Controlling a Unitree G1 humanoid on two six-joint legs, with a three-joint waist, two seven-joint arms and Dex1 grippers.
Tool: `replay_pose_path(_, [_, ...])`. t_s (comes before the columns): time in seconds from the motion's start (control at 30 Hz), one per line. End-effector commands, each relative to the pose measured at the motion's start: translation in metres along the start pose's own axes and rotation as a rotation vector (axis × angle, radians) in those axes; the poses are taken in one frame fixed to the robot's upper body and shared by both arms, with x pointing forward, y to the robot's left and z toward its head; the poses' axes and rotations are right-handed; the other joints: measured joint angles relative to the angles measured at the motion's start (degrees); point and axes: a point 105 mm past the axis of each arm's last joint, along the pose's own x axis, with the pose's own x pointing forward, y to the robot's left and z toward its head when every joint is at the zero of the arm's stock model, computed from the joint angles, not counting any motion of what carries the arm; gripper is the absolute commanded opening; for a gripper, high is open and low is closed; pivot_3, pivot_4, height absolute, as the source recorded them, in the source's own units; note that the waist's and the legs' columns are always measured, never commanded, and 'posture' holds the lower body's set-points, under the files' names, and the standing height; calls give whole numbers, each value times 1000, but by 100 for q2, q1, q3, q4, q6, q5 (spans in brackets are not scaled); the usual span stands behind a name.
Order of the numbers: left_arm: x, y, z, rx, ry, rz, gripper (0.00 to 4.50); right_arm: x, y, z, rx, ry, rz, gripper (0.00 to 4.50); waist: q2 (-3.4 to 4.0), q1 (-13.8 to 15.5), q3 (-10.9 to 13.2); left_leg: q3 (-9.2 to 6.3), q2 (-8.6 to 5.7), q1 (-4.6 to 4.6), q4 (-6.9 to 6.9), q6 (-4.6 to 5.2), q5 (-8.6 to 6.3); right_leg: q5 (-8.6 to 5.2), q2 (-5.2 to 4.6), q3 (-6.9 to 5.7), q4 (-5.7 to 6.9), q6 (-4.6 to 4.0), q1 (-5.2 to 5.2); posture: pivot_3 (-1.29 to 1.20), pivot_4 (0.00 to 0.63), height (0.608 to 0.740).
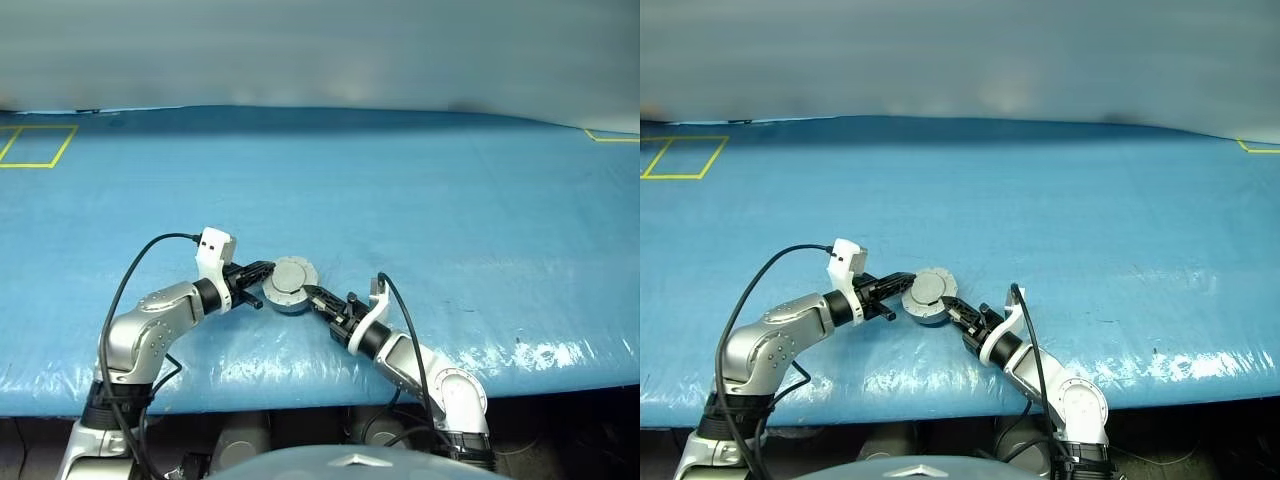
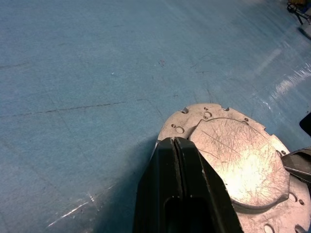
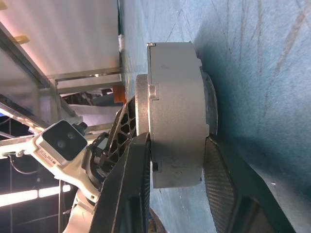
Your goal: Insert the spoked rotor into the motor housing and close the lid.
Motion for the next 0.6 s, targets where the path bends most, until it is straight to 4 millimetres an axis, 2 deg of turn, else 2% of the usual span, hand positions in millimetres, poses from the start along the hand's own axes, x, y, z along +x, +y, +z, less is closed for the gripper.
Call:
replay_pose_path(0.03, [-5,9,18,-25,-90,43,1176,4,4,-7,9,-20,17,1168,1,-11,0,0,0,0,-1,0,0,1,0,0,1,1,-1,0,150,740])
replay_pose_path(0.2, [-15,19,33,-93,-190,97,2832,3,8,-2,19,-84,47,1168,1,-4,0,-1,0,-3,-3,0,0,2,-1,-1,0,5,-3,0,150,740])
replay_pose_path(0.37, [-29,27,43,-235,-315,135,4473,3,21,3,-5,-97,94,1168,-1,6,1,-1,-1,-4,-2,0,0,3,-2,-1,-1,7,-2,0,150,740])
replay_pose_path(0.5, [-37,30,41,-370,-393,131,4500,5,34,11,-13,-117,140,1168,-2,4,2,-1,-1,-5,-3,0,0,4,-2,-1,-2,7,-4,0,150,740])
replay_pose_path(0.6, [-35,30,30,-433,-381,117,4500,9,43,17,-25,-127,165,1168,-8,5,8,-3,-1,-12,-1,-1,0,4,-1,-2,-2,8,-8,0,150,740])
